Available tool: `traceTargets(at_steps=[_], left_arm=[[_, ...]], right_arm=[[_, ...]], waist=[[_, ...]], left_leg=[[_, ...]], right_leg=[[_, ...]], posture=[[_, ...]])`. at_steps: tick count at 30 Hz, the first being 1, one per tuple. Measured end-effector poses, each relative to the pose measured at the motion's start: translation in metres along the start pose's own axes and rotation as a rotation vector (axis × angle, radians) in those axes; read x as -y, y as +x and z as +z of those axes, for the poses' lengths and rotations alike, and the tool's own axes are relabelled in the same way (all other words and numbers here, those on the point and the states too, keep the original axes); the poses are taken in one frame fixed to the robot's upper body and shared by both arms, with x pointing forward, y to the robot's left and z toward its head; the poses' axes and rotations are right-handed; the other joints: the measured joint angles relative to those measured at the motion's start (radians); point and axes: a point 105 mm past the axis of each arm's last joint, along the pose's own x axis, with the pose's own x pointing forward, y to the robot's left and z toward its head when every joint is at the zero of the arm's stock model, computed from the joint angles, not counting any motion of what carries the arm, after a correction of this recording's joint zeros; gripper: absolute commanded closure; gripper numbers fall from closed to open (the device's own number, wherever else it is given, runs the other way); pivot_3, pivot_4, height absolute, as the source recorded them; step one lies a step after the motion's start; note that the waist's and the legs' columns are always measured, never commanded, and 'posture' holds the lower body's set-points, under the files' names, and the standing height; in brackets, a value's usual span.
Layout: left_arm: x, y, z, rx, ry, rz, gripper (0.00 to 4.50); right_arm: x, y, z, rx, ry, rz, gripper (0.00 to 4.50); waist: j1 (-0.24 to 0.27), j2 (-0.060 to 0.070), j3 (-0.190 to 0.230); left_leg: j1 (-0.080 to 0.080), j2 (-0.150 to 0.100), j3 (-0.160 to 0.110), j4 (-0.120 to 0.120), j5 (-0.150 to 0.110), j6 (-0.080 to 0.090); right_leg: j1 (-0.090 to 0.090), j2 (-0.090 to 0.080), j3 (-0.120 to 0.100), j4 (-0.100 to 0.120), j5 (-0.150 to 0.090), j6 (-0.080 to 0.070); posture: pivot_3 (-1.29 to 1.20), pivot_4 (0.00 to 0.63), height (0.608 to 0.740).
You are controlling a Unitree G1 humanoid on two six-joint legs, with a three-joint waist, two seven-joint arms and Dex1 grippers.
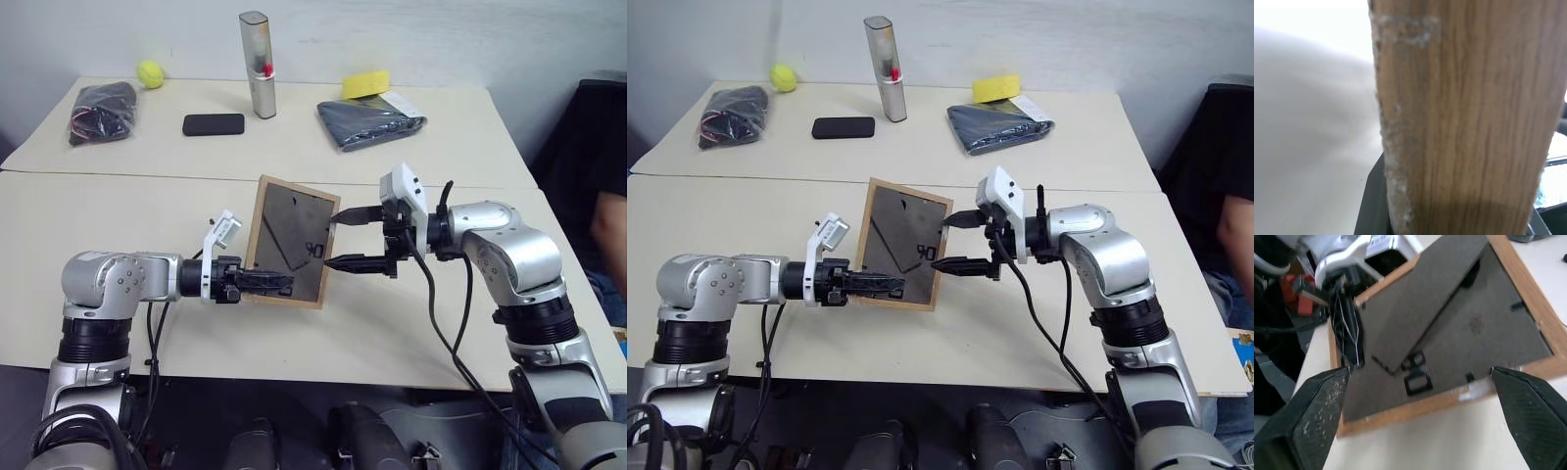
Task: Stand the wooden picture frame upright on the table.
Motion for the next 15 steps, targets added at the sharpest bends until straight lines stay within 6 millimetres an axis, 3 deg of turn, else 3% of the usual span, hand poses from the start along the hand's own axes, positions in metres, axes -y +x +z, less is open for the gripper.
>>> traceTargets(at_steps=[6, 11, 15], left_arm=[[-0.001, 0.008, -0.001, -0.007, 0.016, -0.002, 3.66], [-0.001, 0.012, 0.004, -0.007, 0.056, -0.002, 3.66], [-0.008, 0.011, 0.002, -0.016, 0.053, 0.021, 3.66]], right_arm=[[-0.004, 0.011, 0.005, 0.026, -0.002, 0.020, 0.00], [-0.022, 0.023, 0.009, 0.053, -0.008, 0.097, 0.00], [-0.037, 0.022, 0.024, 0.131, 0.043, 0.166, 0.00]], waist=[[0.000, 0.000, 0.000], [-0.004, 0.000, 0.000], [-0.003, 0.000, 0.000]], left_leg=[[-0.013, 0.000, 0.000, 0.003, 0.000, 0.000], [-0.013, 0.000, 0.000, 0.002, 0.001, -0.001], [-0.013, 0.000, 0.000, 0.002, 0.001, -0.001]], right_leg=[[-0.012, 0.000, 0.000, 0.003, 0.000, 0.000], [-0.013, 0.000, 0.000, 0.004, 0.000, 0.000], [-0.013, 0.000, 0.000, 0.004, 0.000, 0.000]], posture=[[0.00, 0.150, 0.740], [0.00, 0.150, 0.740], [0.00, 0.150, 0.740]])
